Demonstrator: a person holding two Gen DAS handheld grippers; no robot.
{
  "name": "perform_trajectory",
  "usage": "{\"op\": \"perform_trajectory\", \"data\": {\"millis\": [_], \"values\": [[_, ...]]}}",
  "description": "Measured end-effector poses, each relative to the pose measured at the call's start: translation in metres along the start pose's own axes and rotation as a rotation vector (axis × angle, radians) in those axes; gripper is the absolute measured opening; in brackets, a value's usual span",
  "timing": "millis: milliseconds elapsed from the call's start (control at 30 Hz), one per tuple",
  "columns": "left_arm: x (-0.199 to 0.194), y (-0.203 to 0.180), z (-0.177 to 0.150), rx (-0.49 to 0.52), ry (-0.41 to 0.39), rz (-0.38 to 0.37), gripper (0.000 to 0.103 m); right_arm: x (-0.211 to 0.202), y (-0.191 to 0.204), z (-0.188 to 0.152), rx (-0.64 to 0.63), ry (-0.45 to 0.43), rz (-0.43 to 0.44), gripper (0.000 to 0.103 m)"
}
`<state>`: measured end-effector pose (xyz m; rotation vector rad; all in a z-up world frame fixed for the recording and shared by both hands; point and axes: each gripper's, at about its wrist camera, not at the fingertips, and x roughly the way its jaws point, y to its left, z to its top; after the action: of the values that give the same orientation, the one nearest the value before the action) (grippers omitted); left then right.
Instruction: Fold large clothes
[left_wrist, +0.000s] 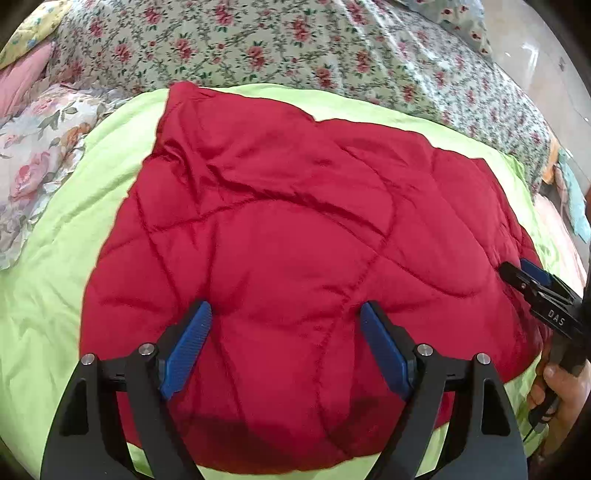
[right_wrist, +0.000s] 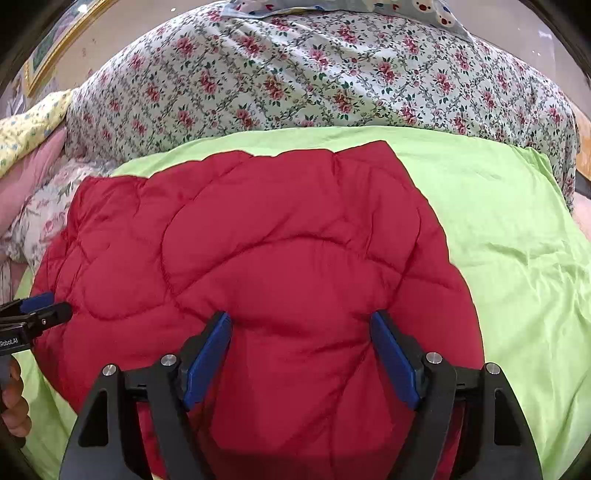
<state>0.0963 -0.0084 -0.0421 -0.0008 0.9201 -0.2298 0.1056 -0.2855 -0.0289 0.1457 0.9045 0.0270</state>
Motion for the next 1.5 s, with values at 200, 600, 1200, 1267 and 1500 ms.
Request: {"op": "perform_trajectory", "data": {"millis": [200, 600, 1200, 1267, 1500], "values": [[0.010, 0.002, 0.007, -0.025, 0.001, 0.028, 0.084, 0.004, -0.005, 0.000, 0.011, -0.016, 0.017, 0.079], [0.016, 0.001, 0.018, -0.047, -0.007, 0.100, 0.086, 0.006, -0.013, -0.003, 0.012, -0.057, 0.030, 0.080], [-0.033, -0.017, -0.026, -0.029, -0.024, 0.143, 0.086, 0.002, -0.013, -0.007, 0.040, -0.065, 0.003, 0.082], [-0.033, -0.018, -0.029, -0.022, -0.024, 0.143, 0.086, 0.001, -0.014, -0.008, 0.046, -0.071, 0.000, 0.082], [-0.030, -0.018, -0.034, -0.011, -0.022, 0.146, 0.087, -0.026, 0.002, -0.013, 0.022, -0.136, -0.031, 0.082]]}}
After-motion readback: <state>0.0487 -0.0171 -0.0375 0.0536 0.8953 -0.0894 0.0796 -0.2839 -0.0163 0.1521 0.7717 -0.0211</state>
